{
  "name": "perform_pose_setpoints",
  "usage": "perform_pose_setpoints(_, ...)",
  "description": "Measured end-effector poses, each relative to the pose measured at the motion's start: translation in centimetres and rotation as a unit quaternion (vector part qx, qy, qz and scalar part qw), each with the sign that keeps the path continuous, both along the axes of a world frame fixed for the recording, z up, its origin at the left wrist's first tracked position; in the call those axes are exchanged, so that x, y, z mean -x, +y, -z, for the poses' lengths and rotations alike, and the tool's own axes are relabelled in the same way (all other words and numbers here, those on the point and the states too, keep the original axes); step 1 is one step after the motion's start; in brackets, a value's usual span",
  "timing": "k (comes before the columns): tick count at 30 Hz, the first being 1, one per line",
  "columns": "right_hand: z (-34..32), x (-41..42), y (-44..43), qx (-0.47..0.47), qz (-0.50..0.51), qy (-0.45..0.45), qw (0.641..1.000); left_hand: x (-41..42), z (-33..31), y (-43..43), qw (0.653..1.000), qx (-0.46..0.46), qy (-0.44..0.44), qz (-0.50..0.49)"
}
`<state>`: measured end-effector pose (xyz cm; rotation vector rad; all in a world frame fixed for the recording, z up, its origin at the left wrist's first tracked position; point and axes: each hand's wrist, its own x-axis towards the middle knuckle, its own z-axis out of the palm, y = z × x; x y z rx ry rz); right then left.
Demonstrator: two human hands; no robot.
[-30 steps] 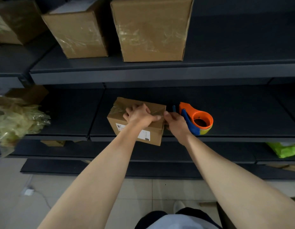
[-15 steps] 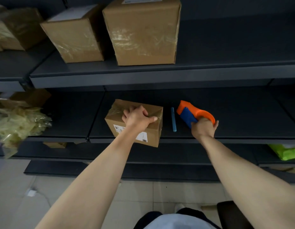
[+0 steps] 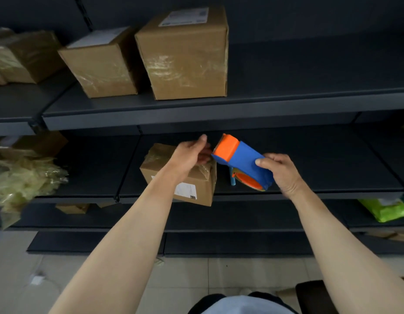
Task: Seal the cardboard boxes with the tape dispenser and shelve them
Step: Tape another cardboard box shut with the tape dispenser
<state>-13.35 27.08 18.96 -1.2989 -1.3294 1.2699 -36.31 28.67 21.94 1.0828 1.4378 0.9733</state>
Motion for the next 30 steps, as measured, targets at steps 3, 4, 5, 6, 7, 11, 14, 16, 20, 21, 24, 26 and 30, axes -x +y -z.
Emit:
perform_pose_setpoints(3,-0.5,0.0,0.0,0.004,-0.04,-0.004,0.999,-0.1,-0.3,-0.4,0.995,0.043,-0.073,0.051)
perform_pose_setpoints(4,-0.6,0.0,0.1,0.003,-0.052,-0.008,0.999,-0.1,-0.3,-0.5,0.995,0.04,-0.08,0.053)
perform_pose_setpoints(5,-0.7,0.0,0.2,0.004,-0.058,-0.008,0.998,-0.1,-0.3,-0.5,0.995,0.035,-0.083,0.052)
perform_pose_setpoints(6,-0.8,0.0,0.3,0.005,-0.063,-0.008,0.998,-0.1,-0.3,-0.5,0.994,0.032,-0.091,0.05)
perform_pose_setpoints(7,-0.9,0.0,0.4,0.005,-0.067,-0.008,0.998,0.0,-0.3,-0.6,0.992,0.035,-0.108,0.048)
perform_pose_setpoints(11,-1.6,-0.1,0.6,0.005,-0.085,-0.035,0.996,0.6,-0.1,-0.7,0.984,0.053,-0.161,0.044)
perform_pose_setpoints(14,-1.9,0.0,0.7,0.009,-0.096,-0.063,0.993,0.6,0.4,-0.7,0.993,0.044,-0.107,0.013)
perform_pose_setpoints(16,-2.2,0.4,0.8,0.007,-0.099,-0.084,0.992,0.3,0.4,-0.4,0.997,0.042,-0.067,-0.023)
perform_pose_setpoints(20,-3.3,-1.1,1.9,-0.005,-0.078,-0.193,0.978,2.1,-0.2,1.1,0.99,0.048,-0.035,-0.131)
perform_pose_setpoints(21,-3.5,-2.0,2.3,0.001,-0.07,-0.214,0.974,3.1,-0.3,1.5,0.986,0.048,-0.018,-0.156)
perform_pose_setpoints(24,-3.6,-4.3,2.8,0.025,-0.074,-0.245,0.966,5.4,-0.3,1.9,0.982,0.063,0.013,-0.177)
perform_pose_setpoints(26,-3.4,-4.6,2.9,0.042,-0.088,-0.257,0.961,5.7,0.0,2.2,0.984,0.076,0.019,-0.162)
perform_pose_setpoints(30,-3.6,-4.1,3.4,0.058,-0.107,-0.274,0.954,5.6,1.2,3.0,0.98,0.073,0.115,-0.147)
